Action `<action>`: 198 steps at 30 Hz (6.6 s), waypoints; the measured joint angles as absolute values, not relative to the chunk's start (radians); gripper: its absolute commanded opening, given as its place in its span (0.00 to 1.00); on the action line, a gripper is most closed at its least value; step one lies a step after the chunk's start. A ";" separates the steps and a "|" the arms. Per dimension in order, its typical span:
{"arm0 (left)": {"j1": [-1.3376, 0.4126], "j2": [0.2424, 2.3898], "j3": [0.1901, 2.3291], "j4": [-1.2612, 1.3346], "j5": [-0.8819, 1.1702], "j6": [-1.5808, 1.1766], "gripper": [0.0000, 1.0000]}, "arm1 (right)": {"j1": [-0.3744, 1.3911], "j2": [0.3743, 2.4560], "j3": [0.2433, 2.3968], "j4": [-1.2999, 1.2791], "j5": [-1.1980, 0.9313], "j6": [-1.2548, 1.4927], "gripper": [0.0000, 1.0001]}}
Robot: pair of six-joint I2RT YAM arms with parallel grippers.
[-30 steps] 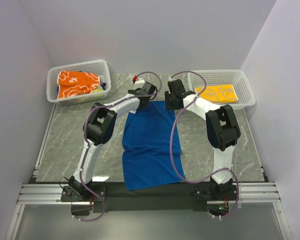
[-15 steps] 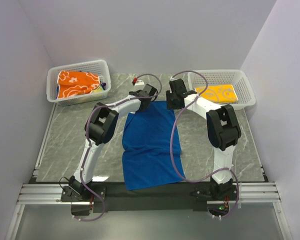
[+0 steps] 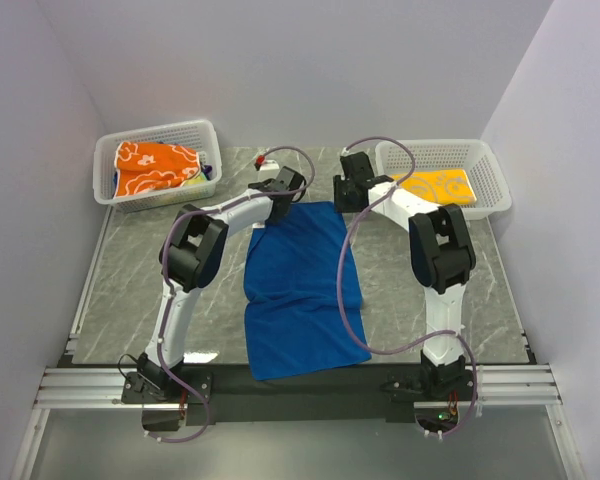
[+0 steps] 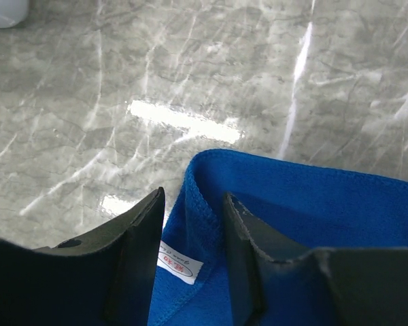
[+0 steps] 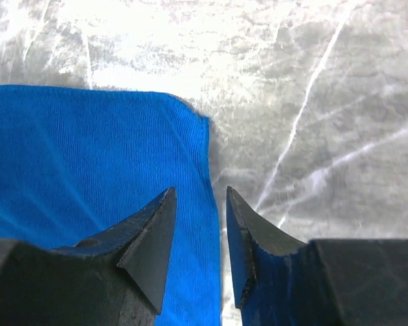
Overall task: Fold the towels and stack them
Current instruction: Flatten out the crumpled towel, then fold the towel
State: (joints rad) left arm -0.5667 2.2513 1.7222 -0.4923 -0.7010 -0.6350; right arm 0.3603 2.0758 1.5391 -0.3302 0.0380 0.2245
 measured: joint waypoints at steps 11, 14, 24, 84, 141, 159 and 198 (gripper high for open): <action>-0.553 2.223 1.689 -0.493 -0.675 -0.620 0.43 | 0.359 2.167 1.647 -0.359 0.006 0.214 0.43; -0.548 2.215 1.677 -0.492 -0.666 -0.614 0.42 | 0.359 2.188 1.689 -0.367 0.007 0.214 0.43; -0.518 2.188 1.653 -0.485 -0.646 -0.598 0.36 | 0.351 2.275 1.782 -0.410 -0.002 0.218 0.43; -0.412 2.110 1.508 -0.360 -0.490 -0.538 0.01 | 0.230 2.229 1.716 -0.357 -0.364 0.236 0.58; -0.353 2.099 1.498 -0.332 -0.457 -0.487 0.01 | 0.223 2.436 1.973 -0.350 -0.488 0.337 0.00; -0.252 2.112 1.867 -0.207 -0.184 -0.345 0.01 | 0.196 2.282 2.154 -0.282 -0.314 0.102 0.00; -0.205 1.408 0.913 -0.027 0.282 -0.511 0.01 | 0.212 1.591 1.055 -0.133 -0.393 0.189 0.00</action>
